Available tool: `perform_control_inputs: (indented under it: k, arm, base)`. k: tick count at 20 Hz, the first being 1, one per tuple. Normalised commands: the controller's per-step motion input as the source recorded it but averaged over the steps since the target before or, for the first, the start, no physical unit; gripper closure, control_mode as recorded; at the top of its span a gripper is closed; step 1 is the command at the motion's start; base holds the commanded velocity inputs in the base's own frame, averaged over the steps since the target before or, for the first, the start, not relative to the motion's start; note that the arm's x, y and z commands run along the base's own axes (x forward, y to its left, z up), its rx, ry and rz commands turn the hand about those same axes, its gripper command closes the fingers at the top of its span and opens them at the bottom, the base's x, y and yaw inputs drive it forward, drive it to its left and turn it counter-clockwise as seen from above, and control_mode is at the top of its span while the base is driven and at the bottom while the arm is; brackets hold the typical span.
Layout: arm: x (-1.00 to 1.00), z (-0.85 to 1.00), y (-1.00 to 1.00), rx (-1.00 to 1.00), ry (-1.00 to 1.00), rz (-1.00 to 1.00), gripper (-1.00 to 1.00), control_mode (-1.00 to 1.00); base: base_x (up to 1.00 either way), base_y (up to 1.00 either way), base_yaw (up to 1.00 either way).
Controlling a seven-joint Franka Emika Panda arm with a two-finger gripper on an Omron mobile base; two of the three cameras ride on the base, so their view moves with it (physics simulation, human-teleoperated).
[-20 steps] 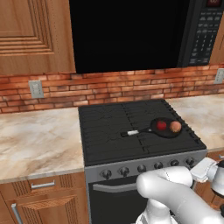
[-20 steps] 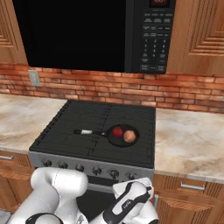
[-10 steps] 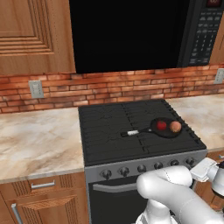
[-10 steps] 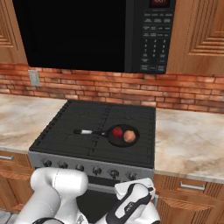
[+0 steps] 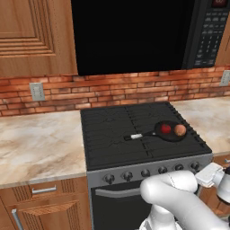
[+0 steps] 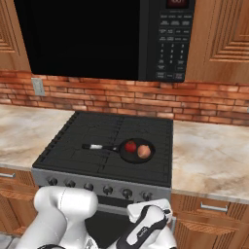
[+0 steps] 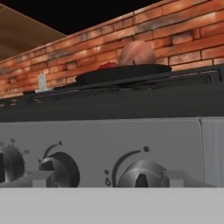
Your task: Place the pan on the front right burner on the stove. Then place the tomato and the onion in the pan and turn on the front right burner.
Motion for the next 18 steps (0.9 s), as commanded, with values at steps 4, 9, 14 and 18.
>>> perform_control_inputs:
  k: [4, 9, 14, 18]
  arm:
    - [-0.22, -0.11, 0.00, 0.03, 0.00, -0.06, -1.00, -1.00]
    - [-0.33, -0.05, 0.00, 0.04, 0.00, -0.06, -1.00, -1.00]
    - [0.00, -0.01, 0.00, 0.05, 0.00, -0.04, -1.00, -1.00]
    - [0.09, 0.00, 0.00, 0.07, 0.00, -0.02, -1.00, -1.00]
  base:
    - [0.00, 0.00, 0.00]
    - [0.00, 0.00, 0.00]
    - [0.00, 0.00, 0.00]
    - [0.00, 0.00, 0.00]
